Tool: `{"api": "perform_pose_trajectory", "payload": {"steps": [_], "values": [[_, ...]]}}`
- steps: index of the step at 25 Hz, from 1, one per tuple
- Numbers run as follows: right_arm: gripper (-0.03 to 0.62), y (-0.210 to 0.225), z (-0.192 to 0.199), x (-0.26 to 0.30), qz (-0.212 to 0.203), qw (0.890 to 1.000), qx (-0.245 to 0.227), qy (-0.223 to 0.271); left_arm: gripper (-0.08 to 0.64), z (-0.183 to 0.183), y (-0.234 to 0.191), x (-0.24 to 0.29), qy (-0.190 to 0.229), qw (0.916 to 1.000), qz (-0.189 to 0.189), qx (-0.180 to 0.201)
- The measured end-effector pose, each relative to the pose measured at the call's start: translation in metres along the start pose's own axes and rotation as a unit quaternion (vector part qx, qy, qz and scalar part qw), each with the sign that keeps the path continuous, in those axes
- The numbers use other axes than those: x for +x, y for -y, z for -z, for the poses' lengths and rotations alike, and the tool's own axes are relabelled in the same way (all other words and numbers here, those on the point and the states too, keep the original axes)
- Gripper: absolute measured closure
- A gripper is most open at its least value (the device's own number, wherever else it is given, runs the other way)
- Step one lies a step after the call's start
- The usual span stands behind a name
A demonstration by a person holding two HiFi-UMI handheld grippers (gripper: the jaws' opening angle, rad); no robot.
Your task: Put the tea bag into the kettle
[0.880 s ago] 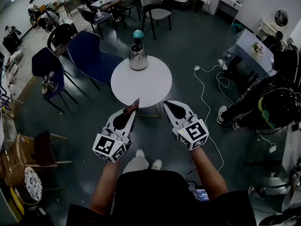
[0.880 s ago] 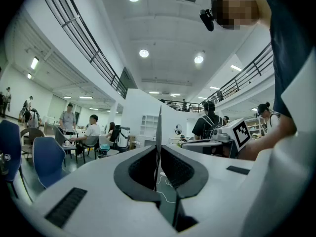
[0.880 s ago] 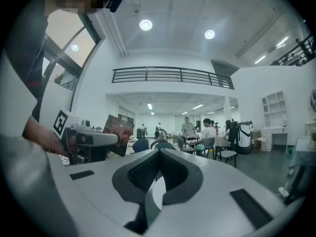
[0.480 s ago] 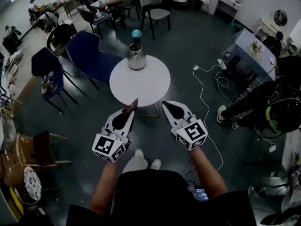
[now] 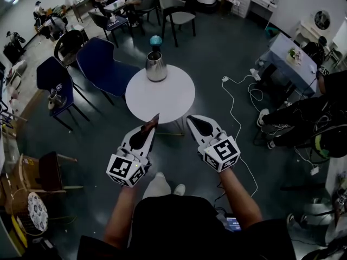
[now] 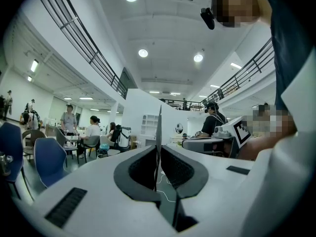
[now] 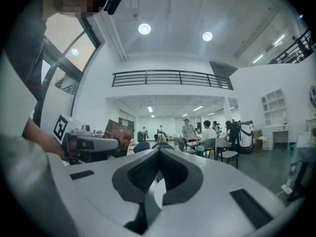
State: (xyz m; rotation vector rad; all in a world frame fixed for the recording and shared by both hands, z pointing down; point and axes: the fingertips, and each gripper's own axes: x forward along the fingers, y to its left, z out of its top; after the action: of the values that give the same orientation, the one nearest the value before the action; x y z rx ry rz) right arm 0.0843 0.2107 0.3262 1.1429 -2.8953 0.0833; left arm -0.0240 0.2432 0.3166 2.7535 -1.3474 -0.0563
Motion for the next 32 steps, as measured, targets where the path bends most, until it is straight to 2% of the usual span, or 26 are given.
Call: {"api": "perform_pose_trajectory", "payload": {"steps": [6, 17, 32], "values": [[0.575, 0.002, 0.004, 0.006, -0.006, 1.000, 0.001, -0.003, 0.522, 0.008, -0.008, 0.001, -0.002, 1.0000, -0.006, -0.008], [0.575, 0.016, -0.001, 0.026, -0.013, 1.000, 0.000, -0.001, 0.522, 0.000, -0.022, 0.019, 0.003, 0.9999, -0.007, -0.007], [0.575, 0.059, 0.004, 0.102, -0.014, 1.000, 0.014, -0.007, 0.522, -0.002, -0.095, 0.070, -0.005, 0.9997, -0.002, -0.026]]}}
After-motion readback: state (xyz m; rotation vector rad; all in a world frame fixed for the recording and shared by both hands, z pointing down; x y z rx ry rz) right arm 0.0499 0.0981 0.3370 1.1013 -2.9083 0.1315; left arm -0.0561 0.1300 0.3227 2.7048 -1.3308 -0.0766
